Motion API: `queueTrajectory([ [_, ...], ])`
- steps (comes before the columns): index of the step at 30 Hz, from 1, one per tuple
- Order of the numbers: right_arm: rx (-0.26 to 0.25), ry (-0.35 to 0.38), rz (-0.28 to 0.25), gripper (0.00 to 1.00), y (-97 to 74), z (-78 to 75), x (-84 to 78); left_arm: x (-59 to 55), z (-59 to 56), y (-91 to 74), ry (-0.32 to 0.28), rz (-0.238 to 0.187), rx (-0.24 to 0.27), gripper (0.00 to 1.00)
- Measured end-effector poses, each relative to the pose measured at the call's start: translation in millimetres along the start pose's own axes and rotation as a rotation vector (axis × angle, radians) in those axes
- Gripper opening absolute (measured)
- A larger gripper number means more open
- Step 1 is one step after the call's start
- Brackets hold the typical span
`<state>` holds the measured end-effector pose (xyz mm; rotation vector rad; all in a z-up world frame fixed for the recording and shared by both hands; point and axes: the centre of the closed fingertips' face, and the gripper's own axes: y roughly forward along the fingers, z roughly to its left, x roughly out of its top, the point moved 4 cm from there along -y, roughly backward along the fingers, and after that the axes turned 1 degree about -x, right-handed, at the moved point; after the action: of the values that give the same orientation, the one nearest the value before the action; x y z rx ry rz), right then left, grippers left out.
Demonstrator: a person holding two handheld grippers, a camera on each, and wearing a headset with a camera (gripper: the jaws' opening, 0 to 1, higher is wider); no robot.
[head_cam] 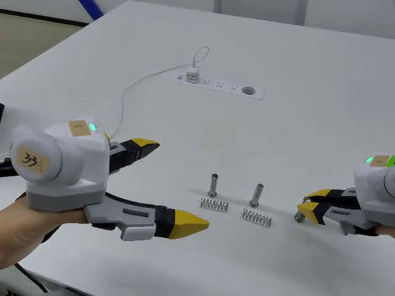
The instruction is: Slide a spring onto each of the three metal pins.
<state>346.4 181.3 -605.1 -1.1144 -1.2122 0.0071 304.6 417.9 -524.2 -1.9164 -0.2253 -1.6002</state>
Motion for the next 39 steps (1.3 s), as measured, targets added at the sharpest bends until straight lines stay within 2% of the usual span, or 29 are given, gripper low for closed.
queueTrajectory([
  [9, 0.007, -0.019, -0.013, 0.11, 3.7, 1.2, 3.4, -1.4, -3.5, -0.7, 0.003, 0.006, -0.003, 1.00],
  [22, 0.015, -0.028, -0.004, 0.11, 4.7, -0.6, 0.8, -0.9, -3.7, -3.0, -0.003, 0.006, 0.006, 1.00],
  [25, 0.019, -0.026, -0.001, 0.11, 4.3, -0.9, 0.5, 5.5, -4.8, -3.9, -0.028, -0.028, 0.004, 1.00],
  [39, 0.016, -0.038, 0.010, 0.18, -7.5, 2.8, 1.0, 7.5, -9.4, -7.1, 0.002, -0.004, 0.008, 0.99],
])
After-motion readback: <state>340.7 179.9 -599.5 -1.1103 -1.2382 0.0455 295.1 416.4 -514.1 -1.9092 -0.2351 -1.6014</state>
